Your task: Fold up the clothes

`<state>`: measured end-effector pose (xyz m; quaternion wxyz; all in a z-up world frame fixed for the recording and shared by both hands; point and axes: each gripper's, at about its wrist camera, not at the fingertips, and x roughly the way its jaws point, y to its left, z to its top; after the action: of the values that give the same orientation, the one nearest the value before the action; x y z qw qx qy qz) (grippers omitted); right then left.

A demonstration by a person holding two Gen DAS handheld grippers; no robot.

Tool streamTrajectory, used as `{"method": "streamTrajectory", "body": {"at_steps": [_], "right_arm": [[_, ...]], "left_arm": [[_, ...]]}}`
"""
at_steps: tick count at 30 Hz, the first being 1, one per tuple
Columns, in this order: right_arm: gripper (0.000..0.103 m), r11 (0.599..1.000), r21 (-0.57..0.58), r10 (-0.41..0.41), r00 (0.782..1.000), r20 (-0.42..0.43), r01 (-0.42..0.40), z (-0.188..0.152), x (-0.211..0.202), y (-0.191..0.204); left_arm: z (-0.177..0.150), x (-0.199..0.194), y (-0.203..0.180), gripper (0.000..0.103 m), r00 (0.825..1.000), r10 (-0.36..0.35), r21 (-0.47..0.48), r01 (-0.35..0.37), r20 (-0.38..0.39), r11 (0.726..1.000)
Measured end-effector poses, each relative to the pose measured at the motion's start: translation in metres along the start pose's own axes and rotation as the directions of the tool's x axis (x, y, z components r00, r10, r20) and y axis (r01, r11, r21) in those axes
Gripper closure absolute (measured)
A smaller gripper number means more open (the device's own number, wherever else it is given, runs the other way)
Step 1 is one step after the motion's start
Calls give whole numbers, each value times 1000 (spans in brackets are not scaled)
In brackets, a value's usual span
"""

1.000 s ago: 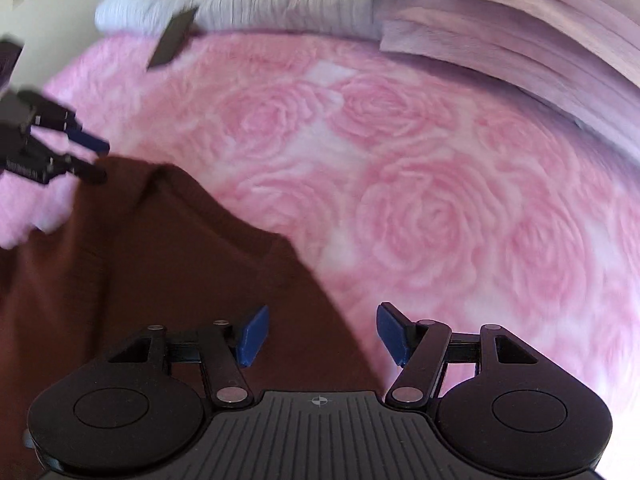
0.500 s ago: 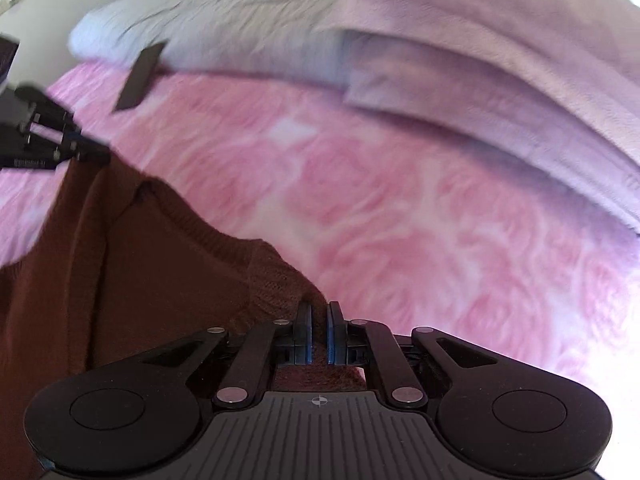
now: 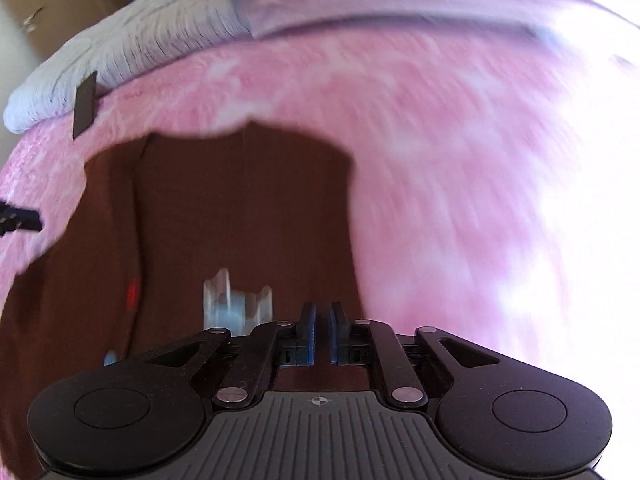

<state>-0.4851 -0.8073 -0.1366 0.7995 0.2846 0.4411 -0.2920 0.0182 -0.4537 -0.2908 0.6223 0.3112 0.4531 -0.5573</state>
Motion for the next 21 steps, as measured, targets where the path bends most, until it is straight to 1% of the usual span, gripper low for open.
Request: {"method": "streamTrajectory", "body": {"at_steps": [2, 3, 4, 5, 6, 7, 8, 11, 14, 18, 21], "right_arm": [[34, 998, 65, -11, 1000, -21, 13, -35, -24, -5], [32, 994, 112, -6, 1000, -29, 9, -52, -33, -7], [32, 987, 158, 16, 999, -44, -9, -69, -41, -10], [32, 984, 179, 23, 997, -69, -10, -83, -45, -9], [32, 980, 198, 29, 995, -95, -9, -97, -48, -9], [32, 978, 209, 26, 994, -111, -2, -109, -53, -8], [32, 971, 238, 37, 994, -103, -11, -119, -61, -9], [32, 939, 339, 74, 996, -52, -52, -144, -84, -14], [32, 897, 435, 87, 996, 6, -81, -167, -107, -22], [32, 837, 535, 87, 994, 72, -113, -195, -131, -34], [32, 785, 603, 91, 990, 112, -141, -217, -145, -43]], "left_arm": [[-31, -3, -9, 67, 998, -11, -10, 10, -67, 1000], [-44, -2, -13, 66, 994, 2, -3, -3, -108, 1000], [-58, 0, -17, 66, 988, 21, 9, -20, -150, 1000], [-68, 2, -20, 66, 982, 36, 21, -32, -184, 999], [-77, 3, -22, 66, 979, 48, 35, -42, -200, 999], [-82, 1, -24, 66, 979, 60, 49, -51, -193, 997], [-84, -1, -25, 66, 980, 71, 56, -61, -187, 997], [-82, -5, -29, 67, 975, 107, 51, -99, -192, 994], [-82, -7, -32, 68, 967, 169, 82, -155, -190, 984], [-83, -18, -39, 69, 957, 224, 79, -213, -183, 974], [-74, -39, -58, 72, 964, 236, 112, -223, -124, 968]]}}
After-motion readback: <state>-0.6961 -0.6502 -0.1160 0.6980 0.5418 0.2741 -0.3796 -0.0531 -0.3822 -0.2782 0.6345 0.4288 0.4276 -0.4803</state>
